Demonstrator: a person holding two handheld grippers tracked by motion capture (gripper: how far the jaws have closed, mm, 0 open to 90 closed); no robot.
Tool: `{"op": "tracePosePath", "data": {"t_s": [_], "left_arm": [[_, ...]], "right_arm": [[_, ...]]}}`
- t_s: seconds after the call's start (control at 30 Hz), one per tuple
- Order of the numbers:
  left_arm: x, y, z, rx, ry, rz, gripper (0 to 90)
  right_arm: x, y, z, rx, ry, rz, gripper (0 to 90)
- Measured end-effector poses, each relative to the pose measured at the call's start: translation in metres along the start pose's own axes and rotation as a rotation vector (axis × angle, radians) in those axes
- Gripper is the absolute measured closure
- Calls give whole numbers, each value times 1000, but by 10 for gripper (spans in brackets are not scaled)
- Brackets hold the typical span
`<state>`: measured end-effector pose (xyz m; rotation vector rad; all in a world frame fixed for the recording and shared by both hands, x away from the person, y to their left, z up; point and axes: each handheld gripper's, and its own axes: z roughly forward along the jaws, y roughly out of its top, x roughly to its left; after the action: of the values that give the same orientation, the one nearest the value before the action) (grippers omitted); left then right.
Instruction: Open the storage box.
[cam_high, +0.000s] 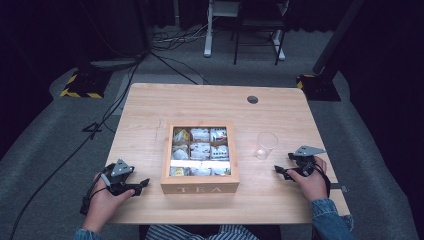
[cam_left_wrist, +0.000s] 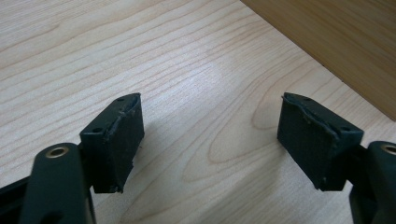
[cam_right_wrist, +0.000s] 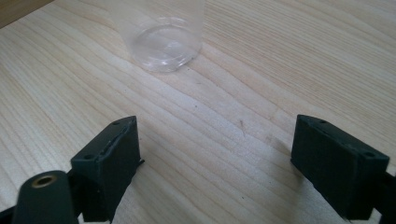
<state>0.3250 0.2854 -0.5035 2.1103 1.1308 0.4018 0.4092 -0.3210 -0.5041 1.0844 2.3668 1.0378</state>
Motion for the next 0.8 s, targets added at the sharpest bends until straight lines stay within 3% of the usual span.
{"op": "tracePosePath", "data": {"t_s": [0.13,0.3,0.43,0.63,0.8], "left_arm": [[0,2,-5,12,0,13,252],[-7,8,-21,-31,-20,-12,254],[-14,13,-35,-32,2,7,260],[-26,19,-51,-5,-31,5,281],[-35,20,-65,-48,-49,2,280]], "right_arm": [[0,0,0,-1,-1,2,158],[0,0,0,0,0,0,158],[0,0,0,0,0,0,159],[0,0,0,-1,-1,2,159],[0,0,0,0,0,0,159]]}}
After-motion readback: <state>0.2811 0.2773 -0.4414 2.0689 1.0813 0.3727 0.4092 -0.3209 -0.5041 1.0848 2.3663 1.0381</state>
